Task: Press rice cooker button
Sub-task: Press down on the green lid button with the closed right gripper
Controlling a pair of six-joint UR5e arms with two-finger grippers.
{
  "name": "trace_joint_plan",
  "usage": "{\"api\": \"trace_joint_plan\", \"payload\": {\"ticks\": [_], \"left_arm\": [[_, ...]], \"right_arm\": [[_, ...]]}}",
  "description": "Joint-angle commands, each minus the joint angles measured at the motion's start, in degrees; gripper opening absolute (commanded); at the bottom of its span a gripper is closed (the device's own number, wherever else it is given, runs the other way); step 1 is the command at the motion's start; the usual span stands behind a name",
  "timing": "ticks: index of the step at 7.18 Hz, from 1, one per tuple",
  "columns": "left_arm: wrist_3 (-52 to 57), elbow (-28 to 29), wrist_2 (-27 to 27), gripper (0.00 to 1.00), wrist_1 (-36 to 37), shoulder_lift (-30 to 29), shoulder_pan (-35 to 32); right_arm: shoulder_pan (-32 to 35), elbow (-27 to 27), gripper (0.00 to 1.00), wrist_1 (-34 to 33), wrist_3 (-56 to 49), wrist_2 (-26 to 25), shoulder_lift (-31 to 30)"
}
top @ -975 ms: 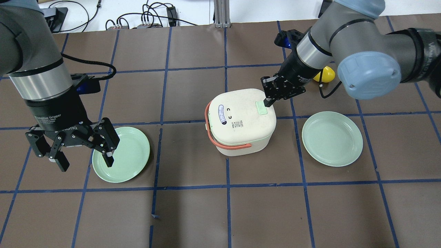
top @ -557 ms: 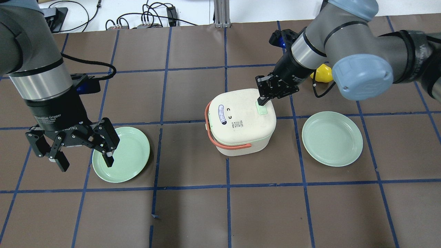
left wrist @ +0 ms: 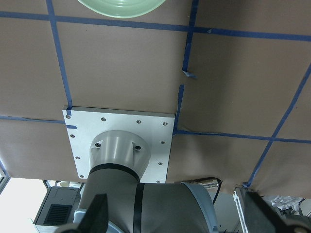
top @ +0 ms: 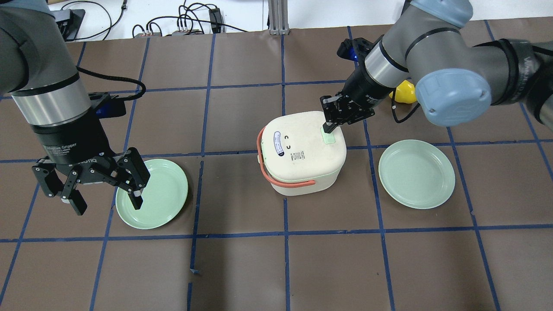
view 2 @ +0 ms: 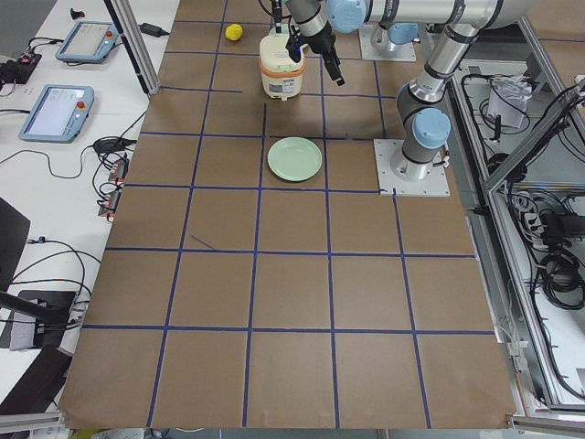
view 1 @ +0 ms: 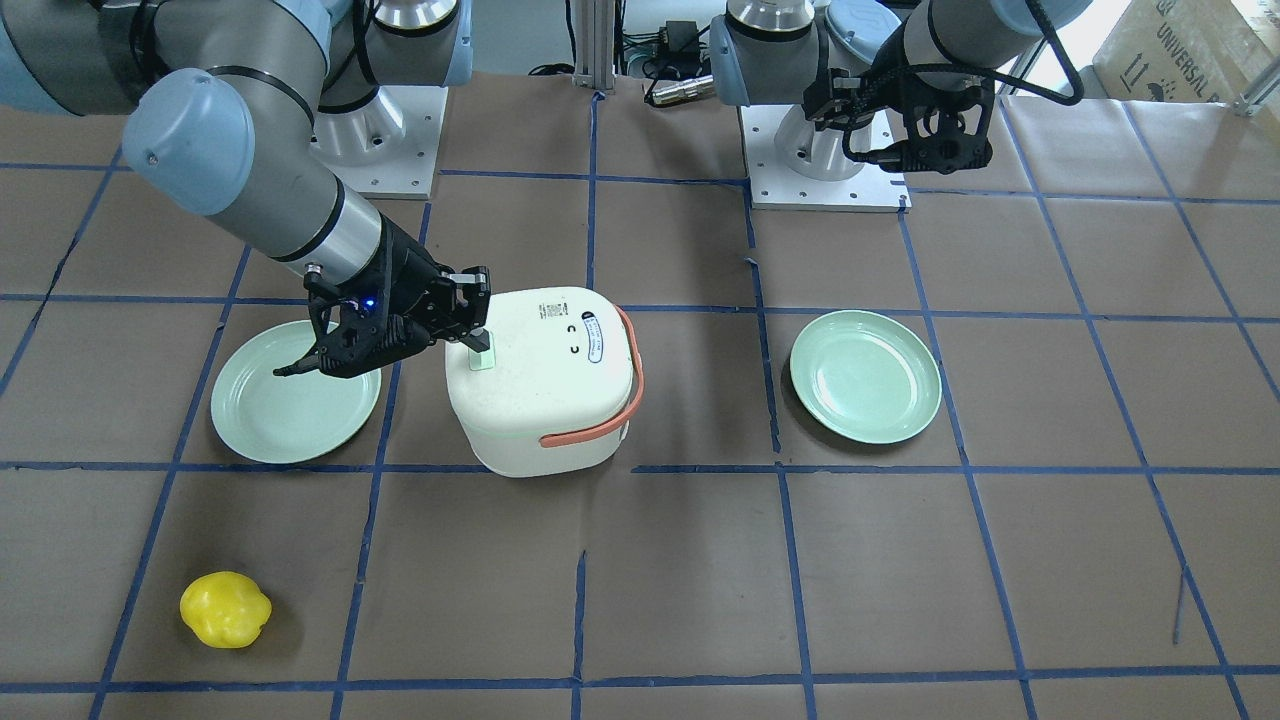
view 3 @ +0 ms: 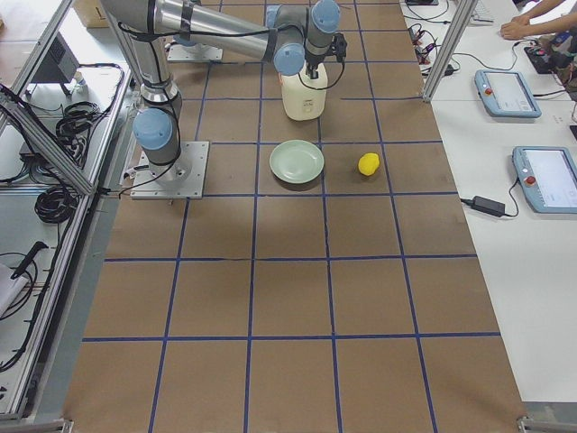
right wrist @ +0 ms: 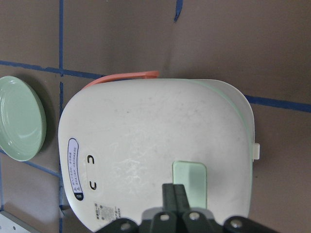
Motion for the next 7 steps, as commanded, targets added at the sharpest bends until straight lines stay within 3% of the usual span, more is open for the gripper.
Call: {"api": "trace_joint_plan", "payload": {"ticks": [1,7], "left_arm": [[0.0,0.0,0.0,1.0,0.0,0.0,0.0],[0.0,0.0,0.0,1.0,0.0,0.0,0.0]], "right_arm": [[-0.06,0.12,0.08,0.0,-0.1,-0.27,0.09],[-0.06,1.53,0.08,-1.14,-0.89,-0.18,0.09]]}}
